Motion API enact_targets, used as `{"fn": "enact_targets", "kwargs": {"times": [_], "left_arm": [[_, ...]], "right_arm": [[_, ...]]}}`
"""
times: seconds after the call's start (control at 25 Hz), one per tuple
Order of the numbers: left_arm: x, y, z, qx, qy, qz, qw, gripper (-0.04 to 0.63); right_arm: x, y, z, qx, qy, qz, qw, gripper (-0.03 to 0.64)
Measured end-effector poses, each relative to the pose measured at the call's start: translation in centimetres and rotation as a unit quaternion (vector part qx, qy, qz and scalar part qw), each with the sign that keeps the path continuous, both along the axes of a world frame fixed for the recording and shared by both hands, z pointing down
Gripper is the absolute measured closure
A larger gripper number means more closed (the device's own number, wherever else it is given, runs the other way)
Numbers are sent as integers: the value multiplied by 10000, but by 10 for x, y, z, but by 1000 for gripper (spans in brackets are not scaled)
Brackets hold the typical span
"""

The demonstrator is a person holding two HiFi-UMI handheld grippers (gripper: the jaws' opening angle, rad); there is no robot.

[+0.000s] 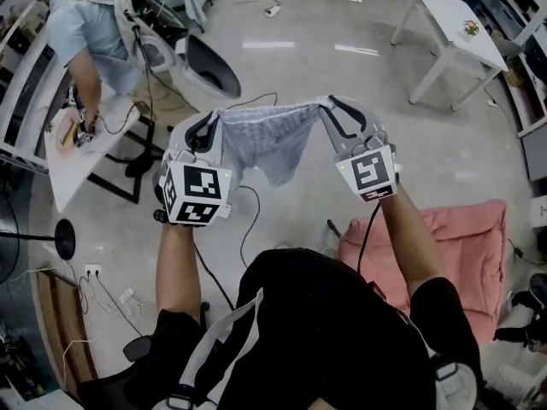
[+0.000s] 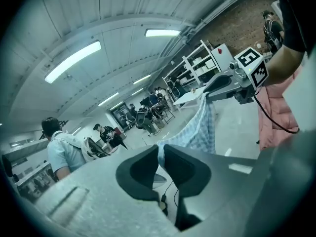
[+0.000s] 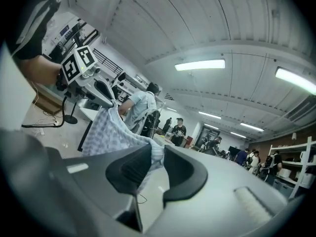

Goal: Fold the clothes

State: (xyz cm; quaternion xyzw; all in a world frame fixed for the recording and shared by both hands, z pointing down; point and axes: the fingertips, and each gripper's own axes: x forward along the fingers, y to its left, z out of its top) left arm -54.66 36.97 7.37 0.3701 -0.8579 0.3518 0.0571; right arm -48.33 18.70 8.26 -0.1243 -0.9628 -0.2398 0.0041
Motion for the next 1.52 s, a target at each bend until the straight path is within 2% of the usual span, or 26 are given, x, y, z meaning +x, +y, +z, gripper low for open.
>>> {"fn": "enact_targets", "kwargs": {"times": [0.28, 0.64, 0.88, 1.0, 1.24, 1.4, 1.52], "left_arm": [[22, -105, 7, 60, 203, 541, 9983, 552], [73, -248, 27, -74, 464, 1383, 9893, 552], [109, -323, 31, -125, 564, 1673, 9842, 552], [128, -344, 26, -104, 540, 1859, 9810, 552], [169, -357, 12, 43, 590, 2467, 9673, 552], [214, -357, -3, 47, 468, 2984, 9533, 552], [256, -352, -19, 119, 394, 3398, 9396, 552]], "right_arm": [[30, -104, -8, 212, 19, 516, 9984, 529], [95, -243, 15, 319, 280, 1329, 9902, 529], [133, -318, 26, 299, 459, 1624, 9852, 529], [154, -338, 22, 301, 426, 1704, 9840, 531], [205, -348, 5, 312, 214, 2066, 9777, 531], [251, -346, -8, 368, 114, 2488, 9678, 532], [294, -340, -20, 430, 45, 2789, 9593, 532]]}}
